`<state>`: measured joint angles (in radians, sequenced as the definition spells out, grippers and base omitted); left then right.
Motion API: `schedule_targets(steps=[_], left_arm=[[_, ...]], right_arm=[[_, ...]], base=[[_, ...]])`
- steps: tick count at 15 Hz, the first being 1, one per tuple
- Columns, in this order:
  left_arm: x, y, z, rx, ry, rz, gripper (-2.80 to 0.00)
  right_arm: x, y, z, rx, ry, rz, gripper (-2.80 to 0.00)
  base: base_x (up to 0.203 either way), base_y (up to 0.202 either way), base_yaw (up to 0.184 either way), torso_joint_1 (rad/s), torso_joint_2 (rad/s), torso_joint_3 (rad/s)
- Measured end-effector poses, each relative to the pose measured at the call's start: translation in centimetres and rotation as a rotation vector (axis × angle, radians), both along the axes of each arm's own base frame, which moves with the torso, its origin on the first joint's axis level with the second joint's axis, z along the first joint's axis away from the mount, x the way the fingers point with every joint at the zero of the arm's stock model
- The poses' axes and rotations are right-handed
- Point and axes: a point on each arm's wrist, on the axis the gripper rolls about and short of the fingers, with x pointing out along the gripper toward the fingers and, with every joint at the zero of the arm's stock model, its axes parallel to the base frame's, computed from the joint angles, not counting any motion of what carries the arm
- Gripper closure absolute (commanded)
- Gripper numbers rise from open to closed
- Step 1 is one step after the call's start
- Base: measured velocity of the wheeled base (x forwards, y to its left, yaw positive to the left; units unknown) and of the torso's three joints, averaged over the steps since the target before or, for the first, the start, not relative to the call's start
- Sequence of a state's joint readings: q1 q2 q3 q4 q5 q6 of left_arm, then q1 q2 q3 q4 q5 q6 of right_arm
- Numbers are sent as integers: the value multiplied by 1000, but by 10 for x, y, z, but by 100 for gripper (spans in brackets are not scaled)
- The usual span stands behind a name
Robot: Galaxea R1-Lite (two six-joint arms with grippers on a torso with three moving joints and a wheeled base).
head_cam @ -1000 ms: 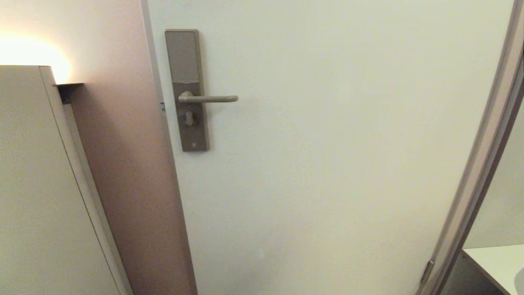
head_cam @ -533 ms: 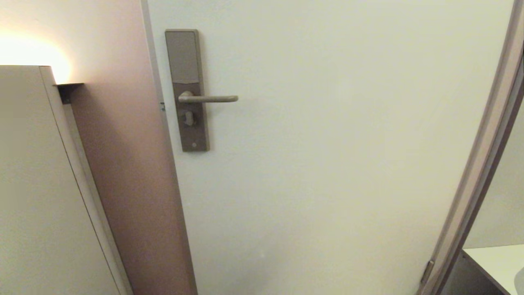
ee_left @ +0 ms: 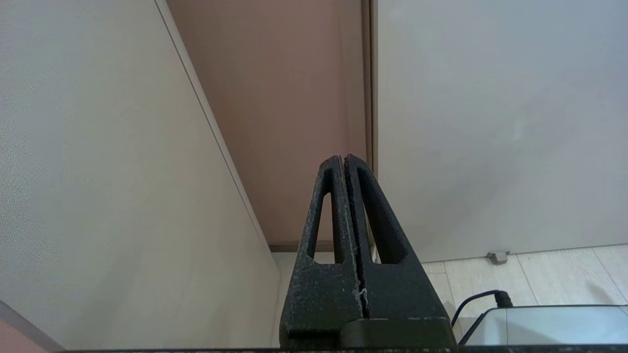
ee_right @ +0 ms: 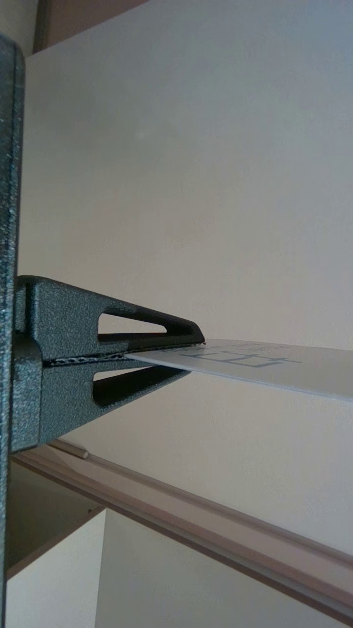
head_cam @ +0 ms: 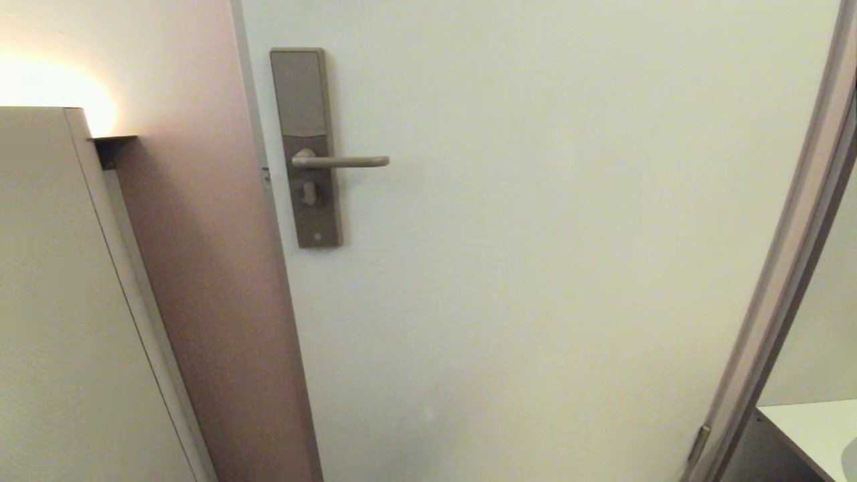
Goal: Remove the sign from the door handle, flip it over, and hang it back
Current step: Hang the sign back with the other side facing out
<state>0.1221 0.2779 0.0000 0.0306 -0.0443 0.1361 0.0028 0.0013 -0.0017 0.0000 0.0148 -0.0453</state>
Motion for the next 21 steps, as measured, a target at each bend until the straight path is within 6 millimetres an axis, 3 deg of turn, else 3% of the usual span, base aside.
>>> schedule_targets(steps=[7, 21], left_arm=[[-1, 0, 0, 18, -14, -66, 0], [-20, 0, -3, 20, -269, -116, 0]], right_arm=[[0, 0, 0, 0, 0, 0, 0], [0, 0, 0, 0, 0, 0, 0]], base=[[0, 0, 0, 0, 0, 0], [0, 0, 0, 0, 0, 0]])
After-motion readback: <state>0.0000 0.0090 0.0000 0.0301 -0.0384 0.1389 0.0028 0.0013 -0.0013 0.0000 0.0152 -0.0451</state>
